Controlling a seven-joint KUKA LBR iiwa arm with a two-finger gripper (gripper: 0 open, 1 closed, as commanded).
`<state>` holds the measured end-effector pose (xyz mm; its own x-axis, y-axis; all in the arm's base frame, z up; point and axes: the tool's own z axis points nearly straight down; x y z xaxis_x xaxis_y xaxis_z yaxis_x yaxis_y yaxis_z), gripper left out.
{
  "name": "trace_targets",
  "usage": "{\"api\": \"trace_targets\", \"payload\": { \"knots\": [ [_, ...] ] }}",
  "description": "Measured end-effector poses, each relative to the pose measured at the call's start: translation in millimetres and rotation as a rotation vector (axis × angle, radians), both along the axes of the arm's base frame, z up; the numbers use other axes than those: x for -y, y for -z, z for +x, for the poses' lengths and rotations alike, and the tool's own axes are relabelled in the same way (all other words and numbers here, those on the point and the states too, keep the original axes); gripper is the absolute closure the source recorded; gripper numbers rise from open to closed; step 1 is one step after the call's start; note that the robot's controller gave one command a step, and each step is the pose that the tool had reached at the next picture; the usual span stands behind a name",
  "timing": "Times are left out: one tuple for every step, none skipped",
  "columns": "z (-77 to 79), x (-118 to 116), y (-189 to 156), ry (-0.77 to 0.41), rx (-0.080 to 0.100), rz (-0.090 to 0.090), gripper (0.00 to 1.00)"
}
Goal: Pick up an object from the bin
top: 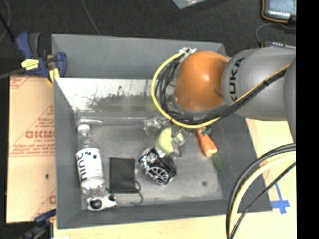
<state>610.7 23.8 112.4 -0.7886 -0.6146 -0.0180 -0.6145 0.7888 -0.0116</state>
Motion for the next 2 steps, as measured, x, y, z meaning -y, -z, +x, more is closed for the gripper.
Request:
{"api": "trace_targets", "payload": {
  "knots": [
    [1.3,20.3,17.4,-0.179,0.002,-0.004,0.00],
    [-2.9,16.9,39.9,-0.237,0.009,-0.004,1.00]
  ]
}}
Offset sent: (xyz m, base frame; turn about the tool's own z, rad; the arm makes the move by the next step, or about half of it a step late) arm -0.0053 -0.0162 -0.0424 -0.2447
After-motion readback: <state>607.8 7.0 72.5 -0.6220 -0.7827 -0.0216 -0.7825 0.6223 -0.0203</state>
